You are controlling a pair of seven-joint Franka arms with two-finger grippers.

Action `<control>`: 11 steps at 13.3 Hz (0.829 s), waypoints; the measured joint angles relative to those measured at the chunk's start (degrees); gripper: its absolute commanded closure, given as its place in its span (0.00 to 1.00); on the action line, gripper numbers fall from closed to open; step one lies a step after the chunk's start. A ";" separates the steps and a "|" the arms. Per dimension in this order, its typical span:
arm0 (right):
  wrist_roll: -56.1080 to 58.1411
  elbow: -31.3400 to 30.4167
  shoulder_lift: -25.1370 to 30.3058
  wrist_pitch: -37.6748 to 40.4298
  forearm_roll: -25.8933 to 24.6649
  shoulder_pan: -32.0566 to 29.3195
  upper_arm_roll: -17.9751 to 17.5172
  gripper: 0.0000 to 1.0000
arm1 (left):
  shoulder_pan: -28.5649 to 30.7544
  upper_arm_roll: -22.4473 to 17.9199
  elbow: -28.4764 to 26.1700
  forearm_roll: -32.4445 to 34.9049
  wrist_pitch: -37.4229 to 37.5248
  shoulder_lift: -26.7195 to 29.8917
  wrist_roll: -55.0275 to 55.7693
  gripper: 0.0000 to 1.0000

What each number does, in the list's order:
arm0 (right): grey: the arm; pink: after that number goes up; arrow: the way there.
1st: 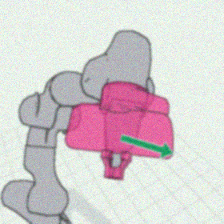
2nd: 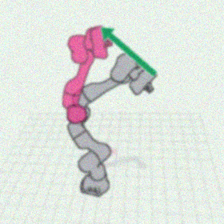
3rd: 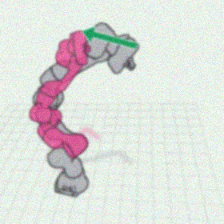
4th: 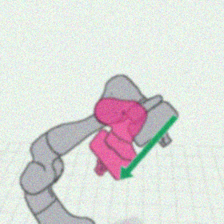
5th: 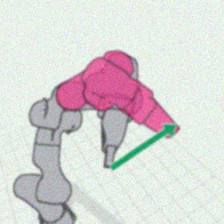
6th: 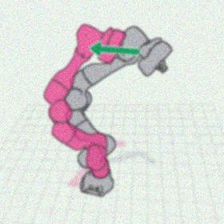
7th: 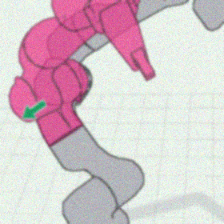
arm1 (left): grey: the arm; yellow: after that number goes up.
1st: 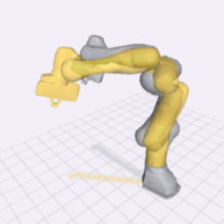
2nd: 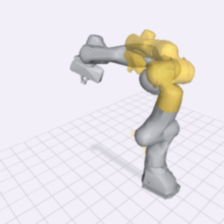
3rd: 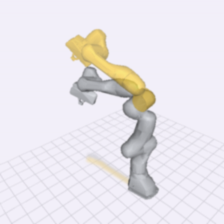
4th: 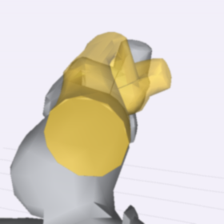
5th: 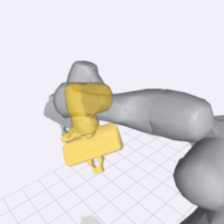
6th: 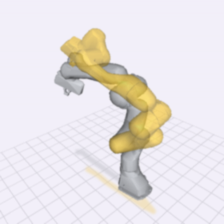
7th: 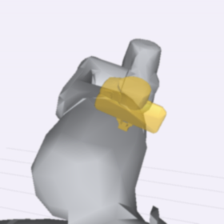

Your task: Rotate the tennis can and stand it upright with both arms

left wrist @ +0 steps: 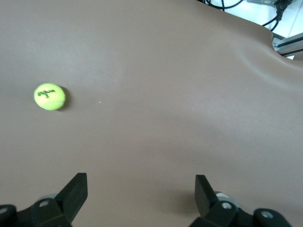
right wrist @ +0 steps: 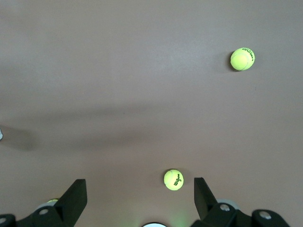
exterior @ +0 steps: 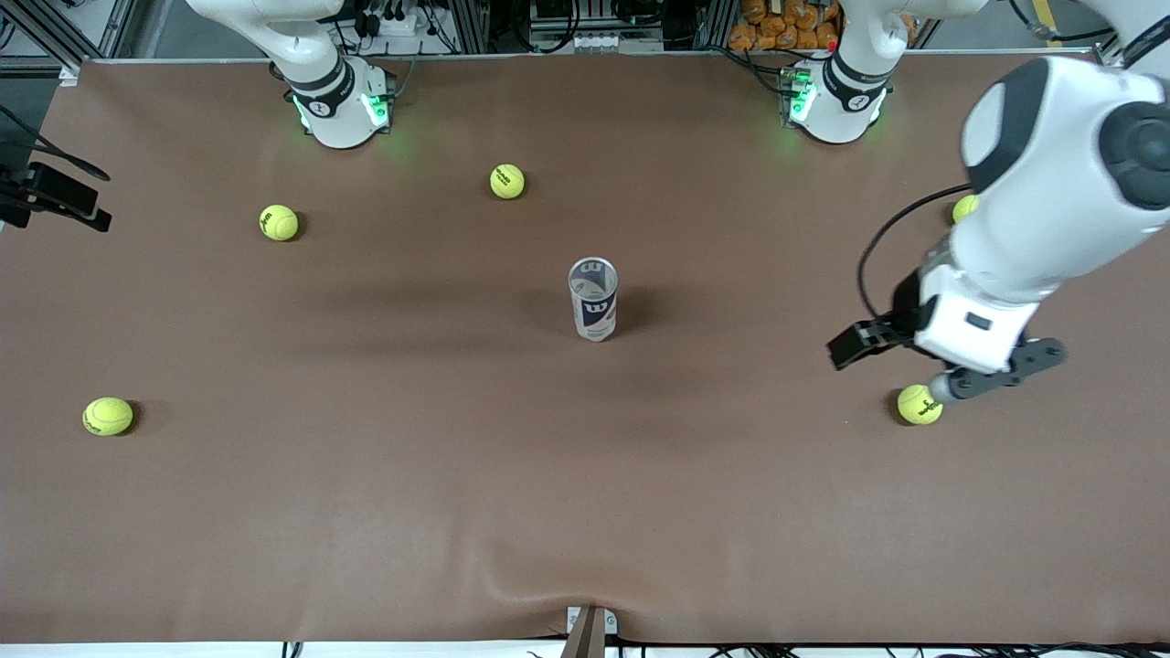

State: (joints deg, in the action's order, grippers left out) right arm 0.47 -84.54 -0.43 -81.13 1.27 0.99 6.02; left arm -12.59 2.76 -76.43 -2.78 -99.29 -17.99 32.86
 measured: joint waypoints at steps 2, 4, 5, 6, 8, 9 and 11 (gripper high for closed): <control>0.00 0.00 0.00 -0.01 0.00 0.00 0.00 0.00 | 2.75 0.20 0.00 0.00 2.00 1.68 -3.47 0.00; 0.00 0.01 0.00 -0.02 -0.01 0.00 0.00 0.00 | 6.63 1.41 -0.01 0.00 5.28 3.69 -7.72 0.00; 0.00 0.01 0.00 -0.03 0.00 0.00 -0.01 0.00 | 7.87 1.69 -0.01 0.00 6.97 4.66 -9.23 0.00; 0.00 0.01 0.00 -0.03 -0.01 0.00 -0.02 0.00 | 8.61 1.83 -0.02 0.00 8.30 5.65 -10.00 0.00; 0.00 0.02 0.00 -0.03 0.00 0.00 -0.05 0.00 | 10.29 2.44 -0.08 0.00 10.92 7.69 -11.86 0.00; 0.00 0.02 0.00 -0.04 0.00 0.00 -0.05 0.00 | 10.81 2.66 -0.14 0.00 12.85 8.78 -12.96 0.00; 0.00 0.03 0.00 -0.04 0.00 0.00 -0.06 0.00 | 11.04 3.00 -0.20 0.00 17.25 11.59 -13.92 0.00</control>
State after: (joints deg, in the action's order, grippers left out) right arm 0.47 -84.51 -0.43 -81.16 1.27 0.99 5.96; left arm -1.55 5.75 -76.63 -2.78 -82.04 -6.39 18.94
